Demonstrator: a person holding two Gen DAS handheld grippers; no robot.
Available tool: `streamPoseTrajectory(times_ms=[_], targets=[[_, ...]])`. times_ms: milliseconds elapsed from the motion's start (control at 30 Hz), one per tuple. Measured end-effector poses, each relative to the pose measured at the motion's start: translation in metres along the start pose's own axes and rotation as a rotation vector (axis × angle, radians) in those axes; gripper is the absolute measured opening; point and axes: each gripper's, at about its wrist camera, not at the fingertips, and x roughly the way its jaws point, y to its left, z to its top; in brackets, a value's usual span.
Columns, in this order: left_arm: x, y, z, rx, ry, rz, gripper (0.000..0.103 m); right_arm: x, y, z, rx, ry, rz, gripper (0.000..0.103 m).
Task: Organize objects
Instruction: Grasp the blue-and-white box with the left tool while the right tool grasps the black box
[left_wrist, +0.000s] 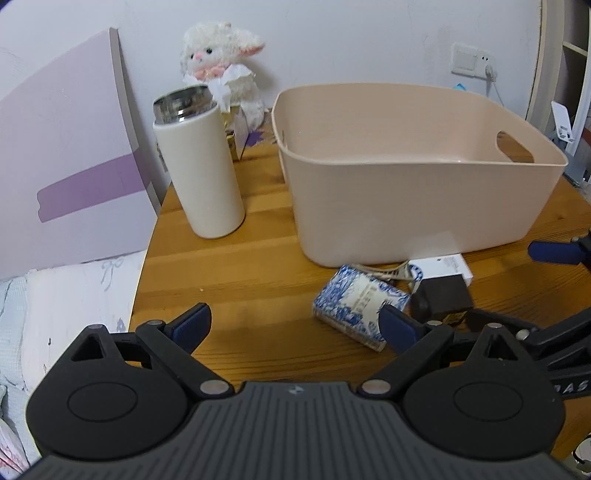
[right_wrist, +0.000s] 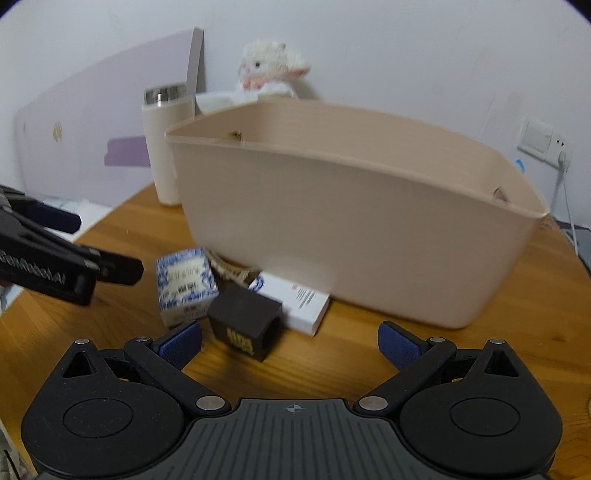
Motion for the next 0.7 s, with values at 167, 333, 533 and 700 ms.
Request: streamPoseTrajectory(times_ms=[167, 333, 533, 700], targets=[[0.011, 0.007, -0.002, -0.013, 0.023, 0.001, 0.098, 0.017, 0.005, 0.002, 0.044, 0.026, 0.043, 0.103], [0.017, 0.012, -0.001, -0.029, 0.033, 0.006, 0.098, 0.032, -0.001, 0.007, 0.120, 0.031, 0.012, 0.103], [0.022, 0.013, 0.004, -0.049, 0.031, -0.013, 0.098, 0.031, -0.021, -0.001, 0.134, 0.051, -0.055, 0.103], [0.027, 0.000, 0.005, -0.027, 0.033, -0.064, 0.098, 0.021, -0.044, -0.013, 0.155, 0.059, -0.092, 0.103]])
